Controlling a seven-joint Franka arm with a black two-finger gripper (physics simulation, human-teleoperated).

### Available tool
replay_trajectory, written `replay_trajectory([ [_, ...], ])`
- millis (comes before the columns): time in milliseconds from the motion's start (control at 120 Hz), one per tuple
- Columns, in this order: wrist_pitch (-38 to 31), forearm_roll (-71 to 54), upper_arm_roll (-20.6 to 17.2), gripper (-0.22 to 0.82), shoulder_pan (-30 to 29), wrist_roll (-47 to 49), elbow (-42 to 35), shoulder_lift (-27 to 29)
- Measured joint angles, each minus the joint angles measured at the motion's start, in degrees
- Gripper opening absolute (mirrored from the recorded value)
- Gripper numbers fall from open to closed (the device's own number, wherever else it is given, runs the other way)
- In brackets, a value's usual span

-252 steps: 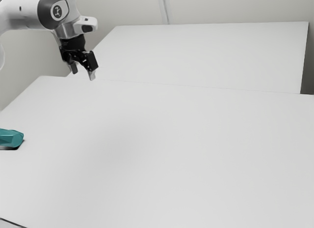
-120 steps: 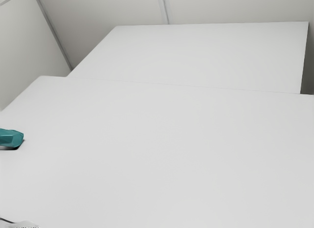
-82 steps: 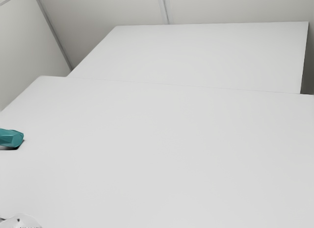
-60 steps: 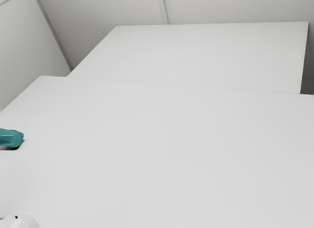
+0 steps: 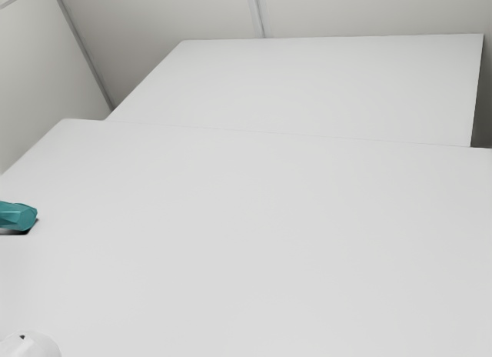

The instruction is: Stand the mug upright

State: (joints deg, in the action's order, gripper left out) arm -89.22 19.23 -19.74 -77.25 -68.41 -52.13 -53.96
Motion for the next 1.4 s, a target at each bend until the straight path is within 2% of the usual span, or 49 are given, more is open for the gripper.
replay_trajectory([
  [625,1.40,5.30,-1.19,0.60,-0.67,-10.53,-0.01,-3.17],
  [1167,1.83,7.54,-1.21,0.60,-1.06,-14.66,0.15,-6.28],
  [1400,4.08,8.91,-1.30,0.60,-1.83,-15.76,0.16,-6.67],
])
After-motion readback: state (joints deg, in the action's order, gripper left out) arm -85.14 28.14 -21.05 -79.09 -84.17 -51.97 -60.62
